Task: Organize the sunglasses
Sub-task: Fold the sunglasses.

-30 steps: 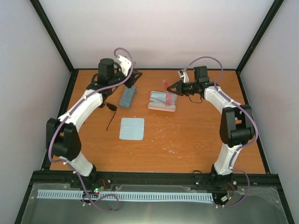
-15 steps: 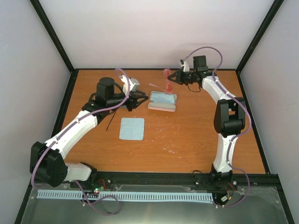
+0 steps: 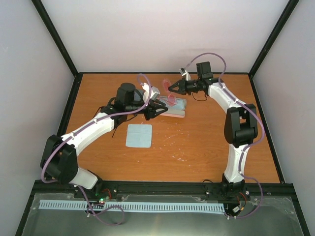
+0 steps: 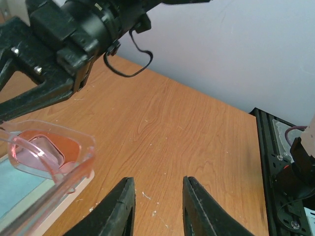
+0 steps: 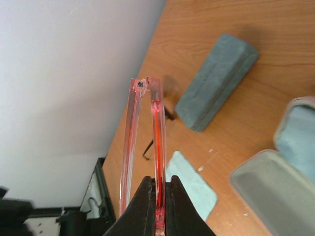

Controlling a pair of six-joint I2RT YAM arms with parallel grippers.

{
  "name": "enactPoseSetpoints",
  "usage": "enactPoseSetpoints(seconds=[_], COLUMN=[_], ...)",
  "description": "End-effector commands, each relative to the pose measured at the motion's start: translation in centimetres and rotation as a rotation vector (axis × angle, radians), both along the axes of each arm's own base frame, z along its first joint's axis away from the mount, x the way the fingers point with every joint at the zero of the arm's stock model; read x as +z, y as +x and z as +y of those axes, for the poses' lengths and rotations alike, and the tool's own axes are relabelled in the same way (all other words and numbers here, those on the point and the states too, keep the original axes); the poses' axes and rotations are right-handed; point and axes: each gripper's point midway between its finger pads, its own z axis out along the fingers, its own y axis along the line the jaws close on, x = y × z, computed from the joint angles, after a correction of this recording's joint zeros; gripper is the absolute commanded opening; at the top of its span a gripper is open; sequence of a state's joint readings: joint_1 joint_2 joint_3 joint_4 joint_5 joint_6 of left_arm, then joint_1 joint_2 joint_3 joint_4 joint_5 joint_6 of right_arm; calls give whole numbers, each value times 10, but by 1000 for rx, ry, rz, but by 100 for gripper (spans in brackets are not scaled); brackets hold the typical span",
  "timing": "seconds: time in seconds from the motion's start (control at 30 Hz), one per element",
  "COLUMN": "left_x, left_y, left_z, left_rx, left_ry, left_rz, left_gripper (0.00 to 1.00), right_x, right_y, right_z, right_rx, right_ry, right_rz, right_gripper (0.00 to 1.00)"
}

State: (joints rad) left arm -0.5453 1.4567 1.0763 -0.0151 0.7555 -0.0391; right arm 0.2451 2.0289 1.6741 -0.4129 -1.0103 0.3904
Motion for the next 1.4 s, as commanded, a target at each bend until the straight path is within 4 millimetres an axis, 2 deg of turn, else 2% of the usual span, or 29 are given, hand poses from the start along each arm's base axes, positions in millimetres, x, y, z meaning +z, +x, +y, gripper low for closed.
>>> enactPoseSetpoints(seconds=[0.0,0.17,0.33,0.47,0.67,0.8,0.9,1.0,1.1,1.23,1.37], left_x=[26,22,25,25,-3,-20,-27,-22,-9,7,14], left_y=[5,12,21,23,8,-4,-11,-15,-16,-18,-23], left_z=[-7,-8,-12,-16,0,16,22,21,17,11,16], left_rx=[-10,6,13,-3,30,71,77,61,43,23,39], left_ry=[-49,-40,-44,-44,22,72,86,71,34,6,3], left_rz=[-65,-77,-90,-85,-44,-37,-44,-42,-42,-47,-61], left_gripper=[29,29,29,29,24,23,23,23,23,23,23], right_x=[52,64,62,52,54,59,63,60,54,48,41], right_y=[-42,-74,-102,-104,-78,-48,-26,-6,7,14,16], right_z=[8,9,9,4,12,19,24,25,23,21,22], right_rx=[145,229,279,234,206,206,182,126,60,15,26], right_ry=[88,106,98,45,86,134,146,121,84,78,89], right_rz=[-75,-61,-33,-31,-47,-46,-55,-57,-68,-76,-54], right_gripper=[3,3,3,3,3,3,3,3,3,3,3])
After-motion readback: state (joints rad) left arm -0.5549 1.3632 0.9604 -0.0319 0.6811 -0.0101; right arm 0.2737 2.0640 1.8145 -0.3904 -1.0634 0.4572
